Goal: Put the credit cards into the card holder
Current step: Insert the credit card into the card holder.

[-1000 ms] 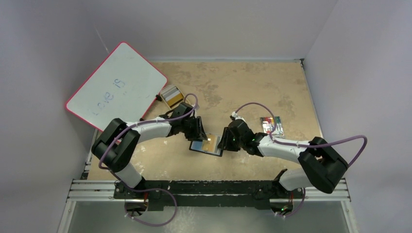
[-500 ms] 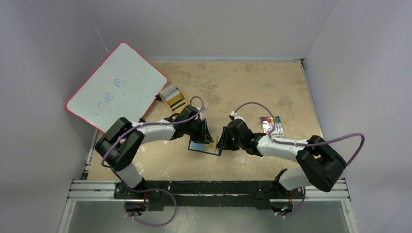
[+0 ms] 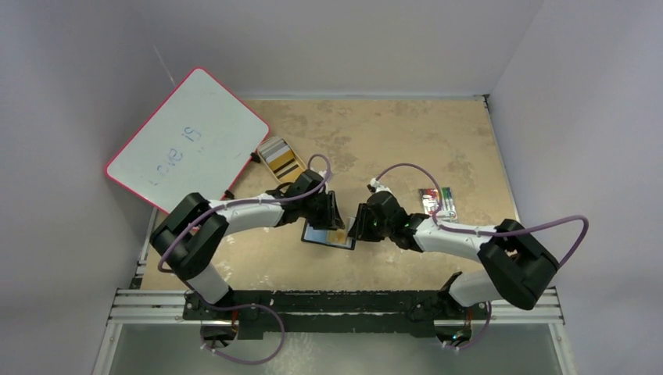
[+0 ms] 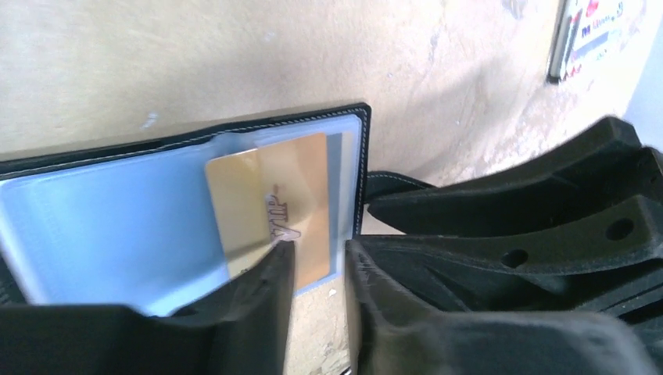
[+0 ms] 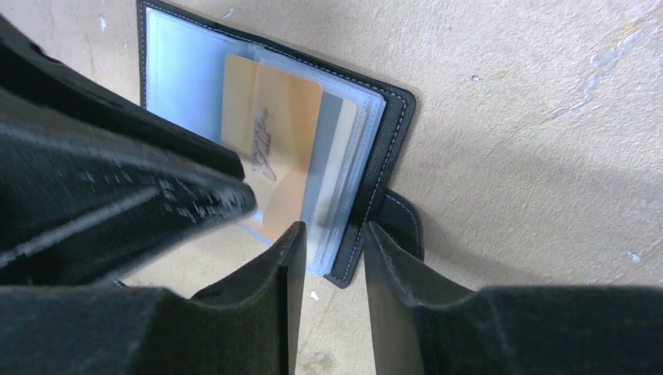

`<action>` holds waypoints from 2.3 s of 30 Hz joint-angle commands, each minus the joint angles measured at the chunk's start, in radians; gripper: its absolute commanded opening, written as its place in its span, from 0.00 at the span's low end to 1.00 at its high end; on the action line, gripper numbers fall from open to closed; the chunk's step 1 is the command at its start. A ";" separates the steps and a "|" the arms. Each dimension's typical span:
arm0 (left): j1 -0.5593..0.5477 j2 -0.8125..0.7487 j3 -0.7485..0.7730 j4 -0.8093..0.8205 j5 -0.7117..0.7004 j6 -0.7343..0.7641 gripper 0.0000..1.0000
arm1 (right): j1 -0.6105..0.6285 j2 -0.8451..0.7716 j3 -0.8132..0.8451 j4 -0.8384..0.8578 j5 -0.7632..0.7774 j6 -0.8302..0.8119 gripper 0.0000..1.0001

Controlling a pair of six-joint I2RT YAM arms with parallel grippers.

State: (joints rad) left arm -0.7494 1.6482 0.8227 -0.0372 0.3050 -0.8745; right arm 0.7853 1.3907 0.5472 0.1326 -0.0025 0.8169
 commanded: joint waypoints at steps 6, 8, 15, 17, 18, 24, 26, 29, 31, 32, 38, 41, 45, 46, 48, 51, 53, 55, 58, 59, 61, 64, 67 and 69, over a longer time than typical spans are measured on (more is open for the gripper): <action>0.001 -0.091 0.113 -0.261 -0.369 0.073 0.00 | 0.006 -0.038 0.014 -0.017 0.014 -0.028 0.30; 0.000 -0.075 0.118 -0.290 -0.387 0.076 0.00 | 0.006 -0.030 0.017 -0.016 0.020 -0.032 0.30; -0.001 -0.016 0.112 -0.287 -0.367 0.069 0.00 | 0.006 0.005 0.030 -0.006 0.019 -0.035 0.29; -0.001 -0.005 0.108 -0.263 -0.333 0.072 0.00 | 0.006 0.014 0.030 0.001 0.016 -0.034 0.29; -0.002 0.000 0.106 -0.250 -0.315 0.073 0.00 | 0.006 0.019 0.028 0.005 0.015 -0.034 0.29; -0.003 0.011 0.103 -0.210 -0.252 0.069 0.00 | 0.005 0.041 0.027 0.017 0.013 -0.037 0.29; -0.006 0.009 0.102 -0.206 -0.240 0.064 0.00 | 0.005 0.046 0.028 0.022 0.013 -0.037 0.29; -0.009 0.010 0.096 -0.197 -0.225 0.058 0.00 | 0.005 0.052 0.029 0.030 0.009 -0.037 0.29; -0.010 0.007 0.087 -0.175 -0.203 0.048 0.00 | 0.006 0.057 0.031 0.032 0.007 -0.037 0.29; -0.011 0.007 0.082 -0.165 -0.195 0.041 0.00 | 0.005 0.059 0.031 0.032 0.007 -0.038 0.29; -0.019 0.000 0.045 -0.084 -0.142 -0.004 0.00 | 0.005 0.056 0.031 0.034 0.007 -0.039 0.29; -0.021 0.003 0.037 -0.050 -0.119 -0.028 0.00 | 0.005 0.056 0.029 0.039 0.006 -0.038 0.29; -0.022 -0.023 0.044 -0.071 -0.151 -0.025 0.05 | 0.006 0.045 0.023 0.040 0.005 -0.040 0.29; -0.021 -0.033 0.048 -0.091 -0.169 -0.021 0.10 | 0.006 0.041 0.023 0.039 0.005 -0.042 0.29; -0.022 -0.053 0.055 -0.124 -0.210 -0.011 0.17 | 0.006 0.034 0.020 0.037 0.007 -0.042 0.30; -0.022 -0.074 0.064 -0.169 -0.274 0.000 0.25 | 0.006 0.026 0.013 0.040 0.005 -0.040 0.29; -0.022 -0.081 0.067 -0.189 -0.317 0.003 0.29 | 0.005 0.025 0.010 0.044 0.003 -0.037 0.30; -0.021 -0.082 0.063 -0.191 -0.342 0.002 0.33 | 0.006 0.028 0.007 0.049 0.000 -0.036 0.30; -0.021 -0.072 0.041 -0.125 -0.305 -0.009 0.36 | 0.006 0.034 0.008 0.053 -0.003 -0.036 0.30; -0.021 -0.066 0.036 -0.109 -0.294 -0.018 0.36 | 0.006 0.035 0.012 0.051 -0.002 -0.037 0.30; -0.021 -0.054 0.032 -0.080 -0.268 -0.024 0.37 | 0.006 0.039 0.016 0.050 -0.001 -0.038 0.29; -0.021 -0.038 0.016 -0.049 -0.250 -0.037 0.37 | 0.006 0.041 0.018 0.054 -0.001 -0.039 0.29; -0.022 -0.015 0.012 -0.070 -0.264 -0.041 0.37 | 0.006 0.045 0.015 0.057 -0.002 -0.039 0.29; -0.021 -0.003 0.010 -0.081 -0.272 -0.043 0.37 | 0.006 0.047 0.011 0.061 -0.003 -0.036 0.30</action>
State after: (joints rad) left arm -0.7673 1.6180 0.8425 -0.1413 0.0387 -0.8997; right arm 0.7856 1.4330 0.5579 0.1680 -0.0002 0.7918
